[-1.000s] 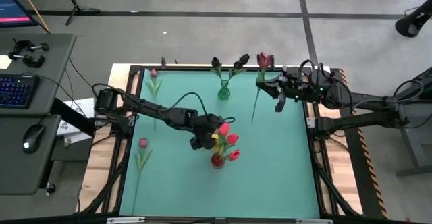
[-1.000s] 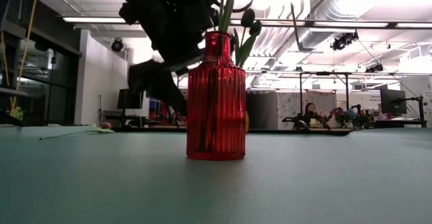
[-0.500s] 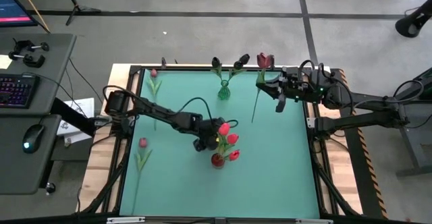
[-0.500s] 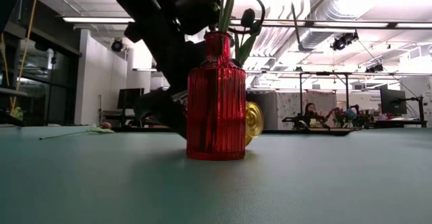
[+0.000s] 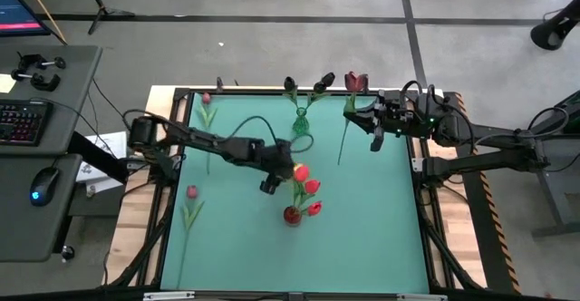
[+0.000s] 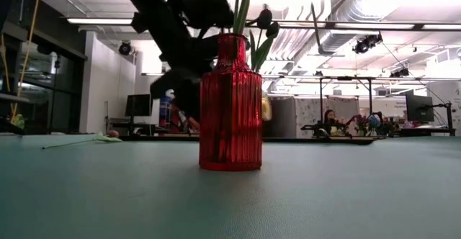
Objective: Sort flowers into vase by color
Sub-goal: Put the top right red tulip into the yellow vase
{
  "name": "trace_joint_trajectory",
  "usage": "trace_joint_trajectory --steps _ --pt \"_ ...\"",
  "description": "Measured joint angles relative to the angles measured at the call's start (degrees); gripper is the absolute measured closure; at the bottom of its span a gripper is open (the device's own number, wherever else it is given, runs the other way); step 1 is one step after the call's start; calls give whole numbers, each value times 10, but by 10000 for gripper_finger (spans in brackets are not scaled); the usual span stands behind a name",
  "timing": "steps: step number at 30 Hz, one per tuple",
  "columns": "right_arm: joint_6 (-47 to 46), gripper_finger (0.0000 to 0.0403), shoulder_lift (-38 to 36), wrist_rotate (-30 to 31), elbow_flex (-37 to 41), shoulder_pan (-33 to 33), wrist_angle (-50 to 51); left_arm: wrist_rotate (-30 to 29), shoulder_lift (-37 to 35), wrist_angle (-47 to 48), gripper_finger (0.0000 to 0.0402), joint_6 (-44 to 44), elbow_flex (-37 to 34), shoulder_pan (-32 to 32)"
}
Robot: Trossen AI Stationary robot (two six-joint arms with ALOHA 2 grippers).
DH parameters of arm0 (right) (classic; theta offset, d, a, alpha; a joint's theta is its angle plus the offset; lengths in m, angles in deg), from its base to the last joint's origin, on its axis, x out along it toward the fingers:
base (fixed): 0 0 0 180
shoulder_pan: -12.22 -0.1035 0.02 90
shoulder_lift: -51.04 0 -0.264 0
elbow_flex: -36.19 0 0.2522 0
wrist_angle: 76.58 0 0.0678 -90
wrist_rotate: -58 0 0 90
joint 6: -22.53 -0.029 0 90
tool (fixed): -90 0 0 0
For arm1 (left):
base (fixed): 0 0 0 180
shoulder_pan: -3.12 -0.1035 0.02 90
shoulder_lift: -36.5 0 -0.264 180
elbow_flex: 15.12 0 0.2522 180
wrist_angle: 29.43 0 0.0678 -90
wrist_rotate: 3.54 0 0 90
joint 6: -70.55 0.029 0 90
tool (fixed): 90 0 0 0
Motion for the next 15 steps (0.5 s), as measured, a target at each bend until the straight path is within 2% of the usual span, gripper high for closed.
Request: trace_joint_trajectory --steps 2,5,7,10,12,15 --pt "2 402 0 -1 0 0 0 16 -26 1 137 -54 -23 -20" --pt "2 402 0 -1 0 0 0 40 -78 -55 137 -146 -82 -46" --pt "3 402 0 -1 0 0 0 45 -115 -122 137 -210 -139 -54" --pt "12 402 0 -1 0 0 0 42 -160 -270 137 -323 -224 -53" --pt "12 402 0 -1 0 0 0 15 -174 -380 137 -397 -271 -44" --pt "11 402 0 -1 0 0 -1 -61 -166 -490 137 -463 -320 -22"
